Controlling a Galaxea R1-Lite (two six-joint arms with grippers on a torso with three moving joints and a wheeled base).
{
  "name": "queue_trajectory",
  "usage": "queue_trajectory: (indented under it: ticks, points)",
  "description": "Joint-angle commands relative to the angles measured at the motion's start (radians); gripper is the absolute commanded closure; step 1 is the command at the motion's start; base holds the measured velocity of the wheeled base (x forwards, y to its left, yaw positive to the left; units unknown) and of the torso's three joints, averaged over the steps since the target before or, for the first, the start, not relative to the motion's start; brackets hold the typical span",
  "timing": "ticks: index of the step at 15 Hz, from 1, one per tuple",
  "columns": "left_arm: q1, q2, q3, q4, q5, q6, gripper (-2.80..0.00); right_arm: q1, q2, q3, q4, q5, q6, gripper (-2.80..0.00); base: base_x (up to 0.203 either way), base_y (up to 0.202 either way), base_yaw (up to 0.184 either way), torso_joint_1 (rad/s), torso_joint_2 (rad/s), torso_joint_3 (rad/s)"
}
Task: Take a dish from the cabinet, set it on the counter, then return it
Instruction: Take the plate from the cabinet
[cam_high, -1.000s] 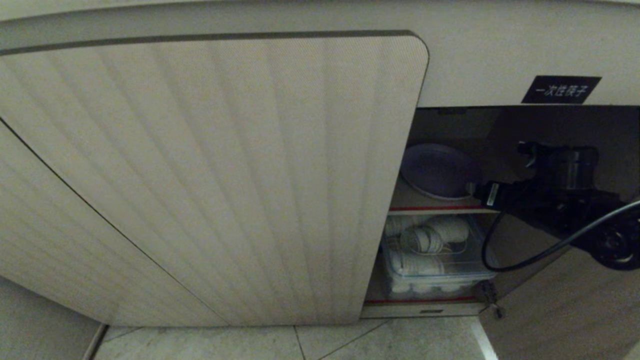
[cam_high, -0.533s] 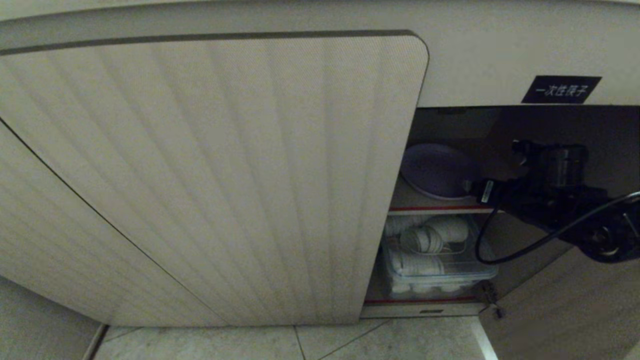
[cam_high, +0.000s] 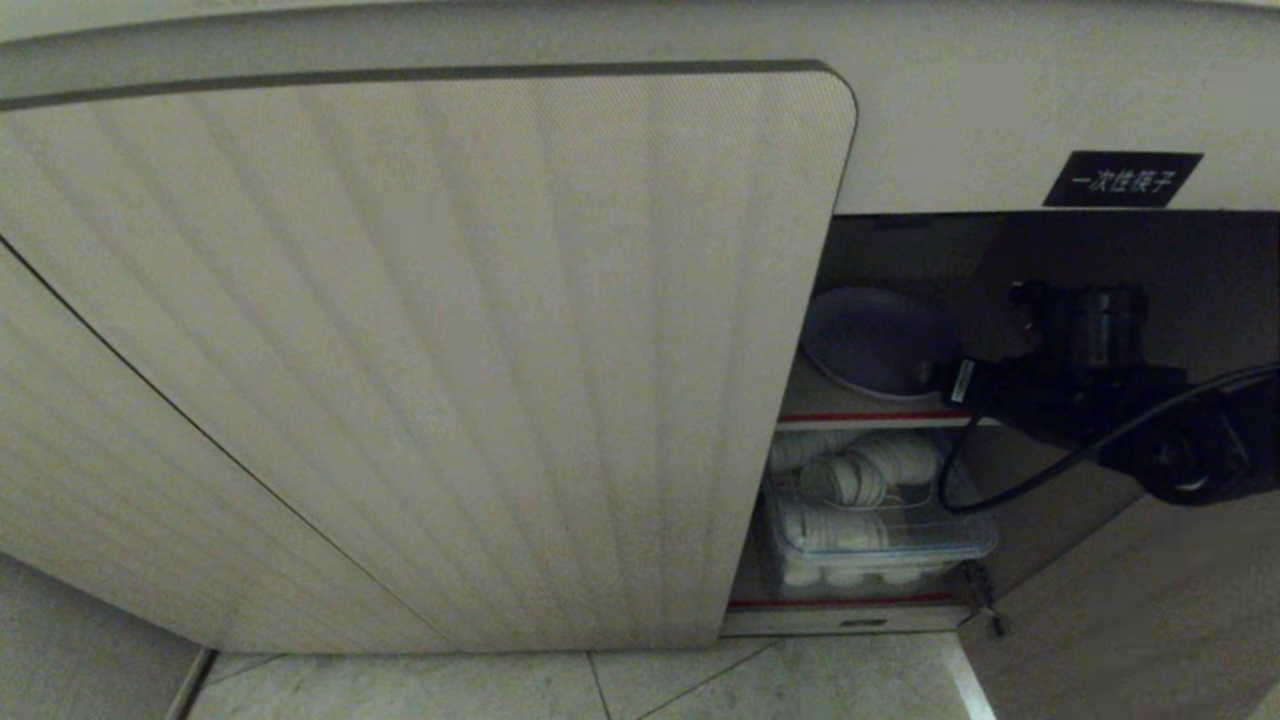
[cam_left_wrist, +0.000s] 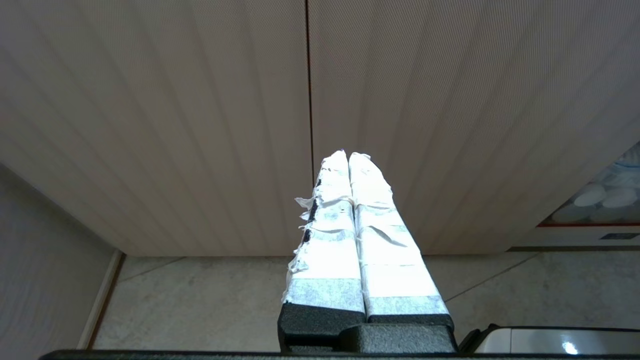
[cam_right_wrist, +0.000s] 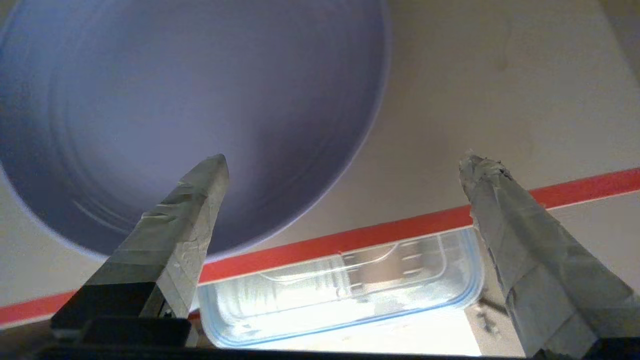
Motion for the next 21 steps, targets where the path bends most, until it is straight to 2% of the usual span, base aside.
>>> queue_trajectory:
  ticks: [1,14,18,21]
  points:
    - [0.0,0.0,0.0,0.0,0.0,-0.001,0.0,-0.001,0.008,-0.019,0.017,-0.003,0.013,-2.8,0.0,0.0,0.0,0.0,0.0,0.0]
    - [0.0,0.0,0.0,0.0,0.0,-0.001,0.0,-0.012,0.063,-0.194,0.186,-0.003,0.013,-2.8,0.0,0.0,0.0,0.0,0.0,0.0]
    - [0.0,0.0,0.0,0.0,0.0,-0.001,0.0,-0.015,0.071,-0.211,0.199,-0.003,0.013,-2.8,0.0,0.0,0.0,0.0,0.0,0.0]
    - [0.0,0.0,0.0,0.0,0.0,-0.001,0.0,-0.015,0.072,-0.25,0.274,-0.004,0.017,-2.8,0.0,0.0,0.0,0.0,0.0,0.0]
